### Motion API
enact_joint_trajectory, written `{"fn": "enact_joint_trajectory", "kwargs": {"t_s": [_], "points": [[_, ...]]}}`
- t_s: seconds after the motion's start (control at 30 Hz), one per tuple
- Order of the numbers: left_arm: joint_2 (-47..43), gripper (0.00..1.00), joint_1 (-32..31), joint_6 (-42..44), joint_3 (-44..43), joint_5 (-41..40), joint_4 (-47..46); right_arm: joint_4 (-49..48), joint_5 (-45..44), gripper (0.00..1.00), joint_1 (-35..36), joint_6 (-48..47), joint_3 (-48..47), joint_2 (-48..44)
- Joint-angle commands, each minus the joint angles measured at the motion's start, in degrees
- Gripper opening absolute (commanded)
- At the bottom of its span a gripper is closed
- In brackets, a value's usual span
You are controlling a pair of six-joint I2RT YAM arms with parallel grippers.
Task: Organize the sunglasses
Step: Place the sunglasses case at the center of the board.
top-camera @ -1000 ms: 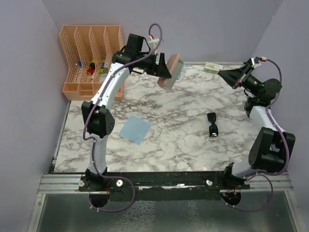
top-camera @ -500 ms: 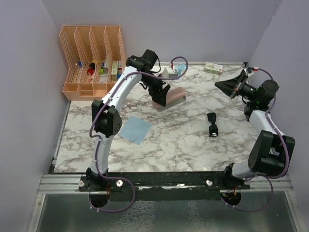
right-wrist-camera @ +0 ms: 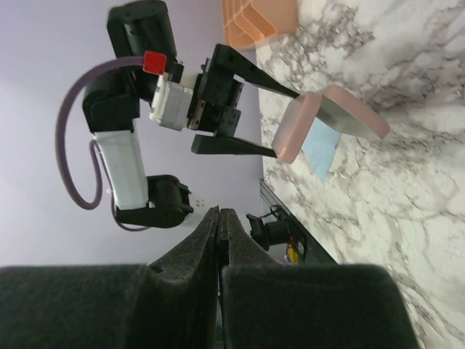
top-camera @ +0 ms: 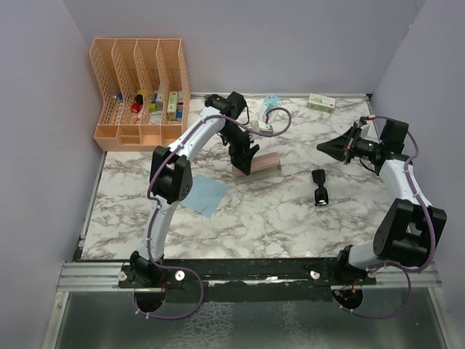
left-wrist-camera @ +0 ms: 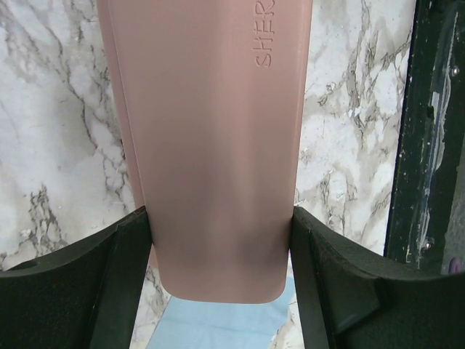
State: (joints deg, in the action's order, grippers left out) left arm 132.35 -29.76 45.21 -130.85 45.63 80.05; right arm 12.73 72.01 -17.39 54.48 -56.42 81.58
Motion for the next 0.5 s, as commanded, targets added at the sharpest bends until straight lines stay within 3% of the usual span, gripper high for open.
{"fn": "enact_joint_trajectory", "kwargs": {"t_s": [0.0, 0.17, 0.47], "points": [[1.1, 0.0, -1.38, 2.4, -1.3, 4.24, 0.85, 10.28, -0.46, 0.01, -0.37, -9.07, 2.14, 0.2], [2.79, 0.0, -1.41, -0.34, -1.36, 8.55, 0.87, 7.42, 0.71, 0.01, -0.37, -7.51, 6.67, 0.33], [8.12, 0.0, -1.18, -8.08, -3.77, 14.97, 0.89, 11.32, 1.1, 0.01, -0.28, -12.64, 9.56, 1.28]]}}
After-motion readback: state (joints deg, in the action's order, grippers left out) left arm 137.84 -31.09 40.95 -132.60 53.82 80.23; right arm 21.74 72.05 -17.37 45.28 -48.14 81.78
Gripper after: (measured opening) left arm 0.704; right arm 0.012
